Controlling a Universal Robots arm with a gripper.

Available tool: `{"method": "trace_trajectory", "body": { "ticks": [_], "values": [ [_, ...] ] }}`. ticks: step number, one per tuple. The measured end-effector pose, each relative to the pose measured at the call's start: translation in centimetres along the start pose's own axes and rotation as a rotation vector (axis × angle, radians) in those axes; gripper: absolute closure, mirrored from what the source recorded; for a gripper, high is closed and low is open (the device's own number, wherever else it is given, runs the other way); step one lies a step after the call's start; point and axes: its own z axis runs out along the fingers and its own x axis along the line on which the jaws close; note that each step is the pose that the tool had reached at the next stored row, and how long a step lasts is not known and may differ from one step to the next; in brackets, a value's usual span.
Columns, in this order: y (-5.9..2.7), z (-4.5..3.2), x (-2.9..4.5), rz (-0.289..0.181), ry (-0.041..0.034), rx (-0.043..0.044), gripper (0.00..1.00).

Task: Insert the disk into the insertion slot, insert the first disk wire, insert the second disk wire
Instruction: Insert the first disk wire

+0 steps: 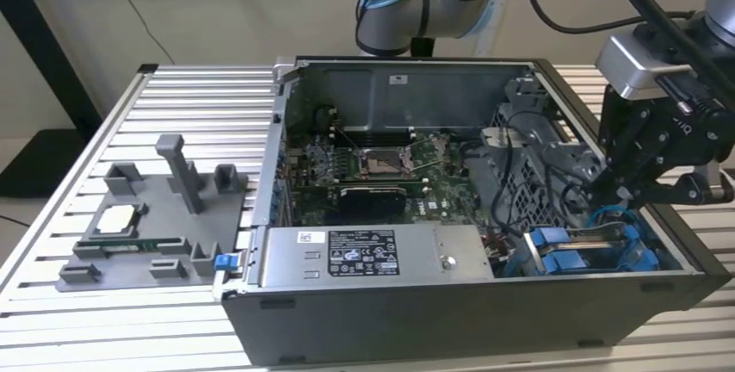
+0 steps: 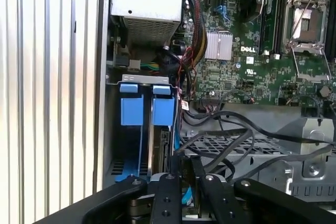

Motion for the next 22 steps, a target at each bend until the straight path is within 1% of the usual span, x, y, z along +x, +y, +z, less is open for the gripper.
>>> {"method": "trace_trajectory", "body": {
  "ticks": [5,7,9,11,13,14,19,22],
  "values": [
    [-0.27,0.39,0.12,0.006,0.0009,0.0013,1.0],
    [-0.55,0.51,0.15,0.009,0.0037,0.0014,1.0],
    [-0.94,0.57,0.16,0.01,0.0145,0.0001,1.0],
    [-1.25,0.64,0.18,0.013,0.0269,-0.0012,1.0],
    [-1.4,0.69,0.19,0.017,0.0391,-0.002,1.0],
    [-1.43,0.75,0.2,0.019,0.0434,-0.0023,1.0],
    [-1.43,1.15,0.25,0.038,0.0572,-0.0016,1.0],
    [-1.4,1.53,0.28,0.054,0.0613,-0.0002,1.0]
  ]
}}
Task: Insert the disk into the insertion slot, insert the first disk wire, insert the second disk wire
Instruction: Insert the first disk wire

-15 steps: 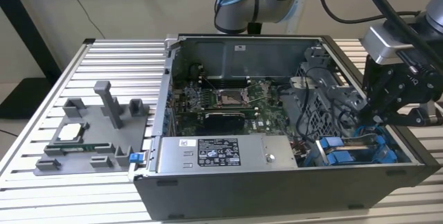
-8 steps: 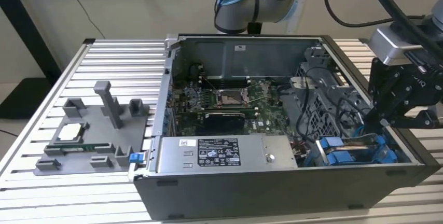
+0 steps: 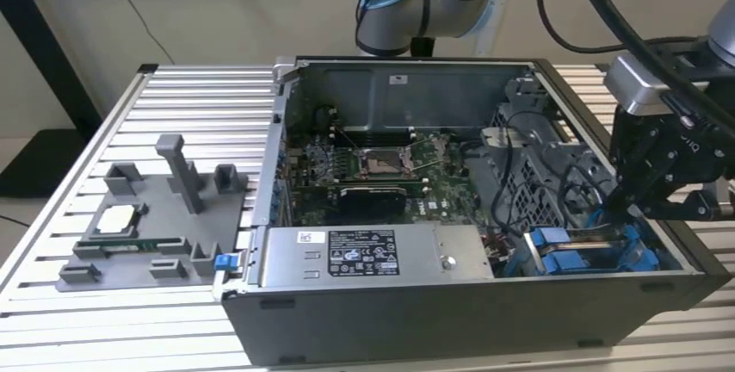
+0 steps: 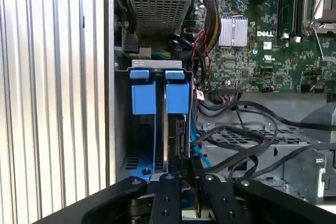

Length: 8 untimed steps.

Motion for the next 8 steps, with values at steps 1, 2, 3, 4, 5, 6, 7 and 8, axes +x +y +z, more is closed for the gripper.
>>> {"method": "trace_trajectory", "body": {
  "ticks": [1,2,3,4,5,6,7,8],
  "values": [
    [0.02,0.14,0.0,0.004,0.0007,0.0,1.0],
    [0.03,0.26,0.0,0.007,0.0012,-0.0004,1.0],
    [0.04,0.35,-0.01,0.009,0.0013,-0.0006,1.0],
    [0.05,0.4,-0.02,0.01,0.0013,-0.0006,1.0],
    [0.06,0.45,-0.03,0.01,0.0013,-0.0006,1.0],
    [0.06,0.5,-0.03,0.01,0.0014,-0.0006,1.0],
    [0.06,0.52,-0.03,0.01,0.0014,-0.0006,1.0],
    [0.06,0.52,-0.03,0.01,0.0014,-0.0006,1.0]
  ]
}}
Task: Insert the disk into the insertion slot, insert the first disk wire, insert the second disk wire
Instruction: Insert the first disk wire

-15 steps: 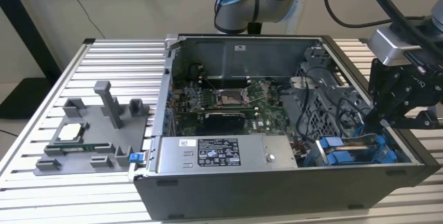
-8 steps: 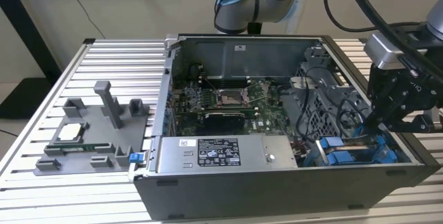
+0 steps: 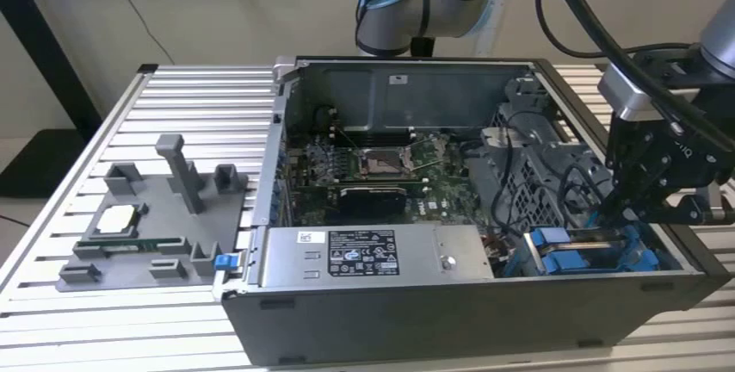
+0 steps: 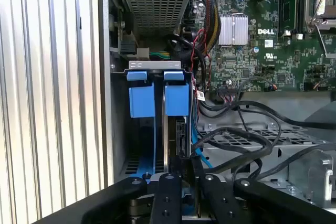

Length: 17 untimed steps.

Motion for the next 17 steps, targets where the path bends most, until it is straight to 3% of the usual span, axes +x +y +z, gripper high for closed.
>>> {"method": "trace_trajectory", "body": {
  "ticks": [17],
  "values": [
    [-0.02,0.7,-0.12,-0.018,-0.0009,0.0006,1.0]
  ]
}}
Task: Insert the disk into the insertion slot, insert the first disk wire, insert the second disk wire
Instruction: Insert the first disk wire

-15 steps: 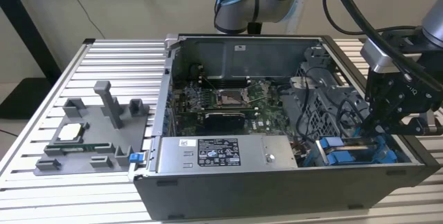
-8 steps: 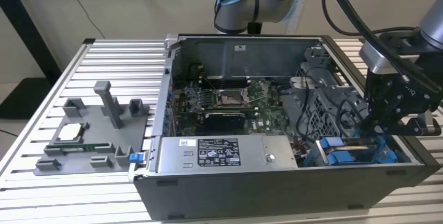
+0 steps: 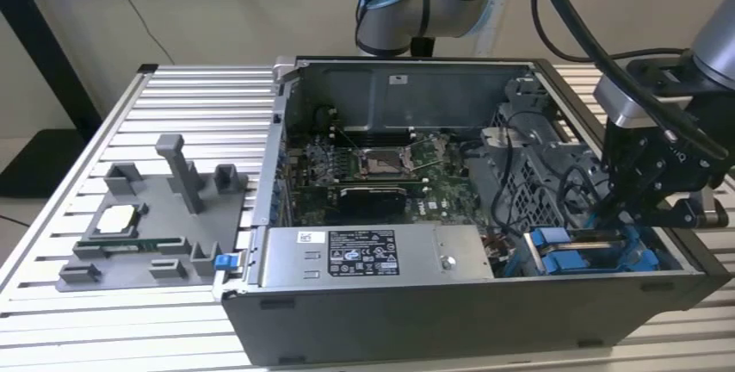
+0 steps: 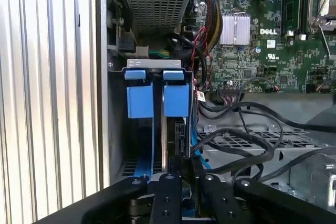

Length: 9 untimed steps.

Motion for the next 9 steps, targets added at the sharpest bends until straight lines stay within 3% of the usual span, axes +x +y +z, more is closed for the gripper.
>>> {"method": "trace_trajectory", "body": {
  "ticks": [9],
  "values": [
    [-0.01,0.15,-0.03,-0.003,-0.0015,0.0007,1.0]
  ]
}}
